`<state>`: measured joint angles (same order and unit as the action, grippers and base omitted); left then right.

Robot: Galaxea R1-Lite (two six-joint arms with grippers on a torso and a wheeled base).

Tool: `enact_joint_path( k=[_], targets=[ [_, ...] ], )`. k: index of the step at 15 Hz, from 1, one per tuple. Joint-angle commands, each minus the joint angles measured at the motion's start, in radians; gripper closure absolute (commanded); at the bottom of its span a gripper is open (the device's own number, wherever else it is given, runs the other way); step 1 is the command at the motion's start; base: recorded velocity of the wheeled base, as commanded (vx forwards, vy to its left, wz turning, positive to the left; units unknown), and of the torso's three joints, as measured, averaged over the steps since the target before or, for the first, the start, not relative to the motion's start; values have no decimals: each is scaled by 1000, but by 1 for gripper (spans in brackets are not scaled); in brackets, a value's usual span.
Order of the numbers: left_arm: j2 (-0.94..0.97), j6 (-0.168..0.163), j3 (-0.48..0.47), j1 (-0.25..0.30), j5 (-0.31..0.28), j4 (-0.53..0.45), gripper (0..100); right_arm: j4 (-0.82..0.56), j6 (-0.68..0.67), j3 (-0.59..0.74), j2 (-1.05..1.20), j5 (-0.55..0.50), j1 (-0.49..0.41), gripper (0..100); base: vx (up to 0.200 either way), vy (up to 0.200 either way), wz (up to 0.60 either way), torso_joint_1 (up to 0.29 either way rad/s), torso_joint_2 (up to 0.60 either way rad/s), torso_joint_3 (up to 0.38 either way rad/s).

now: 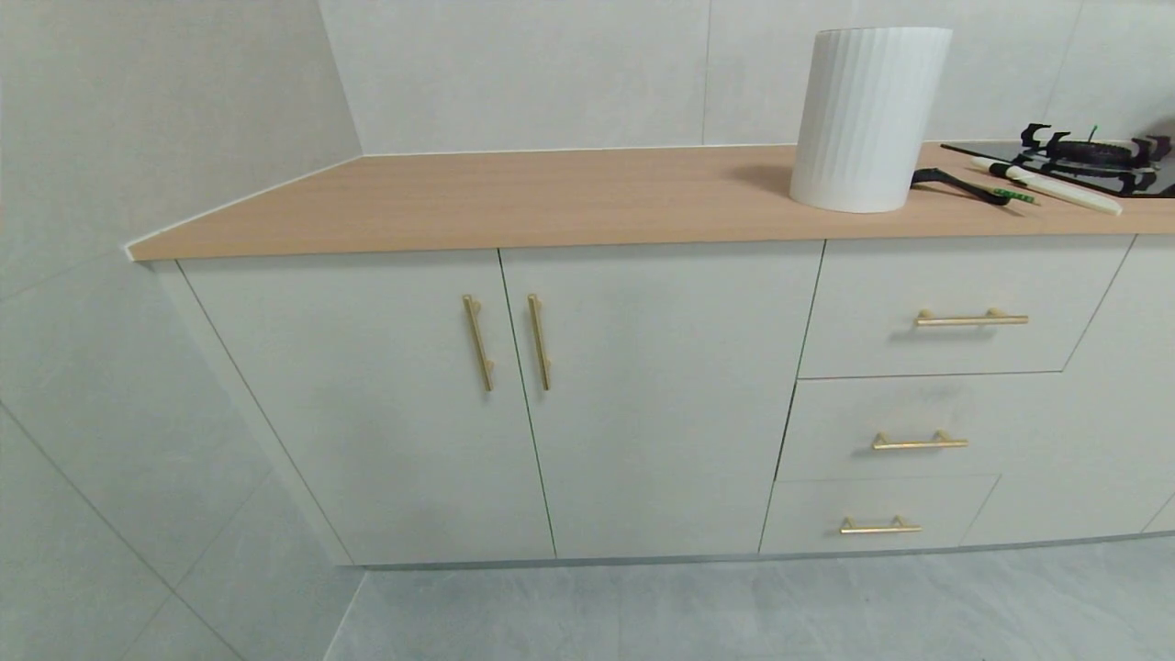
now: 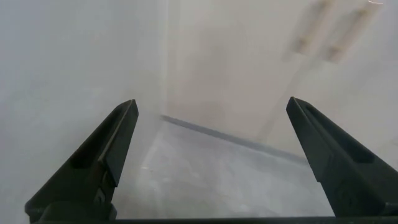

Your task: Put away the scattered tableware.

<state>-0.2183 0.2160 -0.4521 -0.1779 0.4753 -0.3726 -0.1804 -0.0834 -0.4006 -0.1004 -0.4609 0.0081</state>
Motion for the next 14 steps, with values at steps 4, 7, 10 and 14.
enact_joint_path(
  k=[4, 7, 10, 14],
  targets=[
    [203, -81, 142, 193, 45, 0, 0, -5, -22, 39, 67, -98, -22, 0, 0, 0, 0, 0, 0, 0],
    [218, -153, 199, 184, -27, 49, 0, 30, 13, 180, 77, -91, -19, 0, 0, 0, 0, 0, 0, 0],
    [218, -210, 274, 184, -305, 268, 0, 223, 82, 341, 99, 28, -11, 0, 0, 0, 0, 0, 0, 0],
    [217, -241, 397, 179, -458, 313, 0, 266, 149, 401, 99, 222, -11, 0, 0, 0, 0, 0, 0, 0]
  ],
)
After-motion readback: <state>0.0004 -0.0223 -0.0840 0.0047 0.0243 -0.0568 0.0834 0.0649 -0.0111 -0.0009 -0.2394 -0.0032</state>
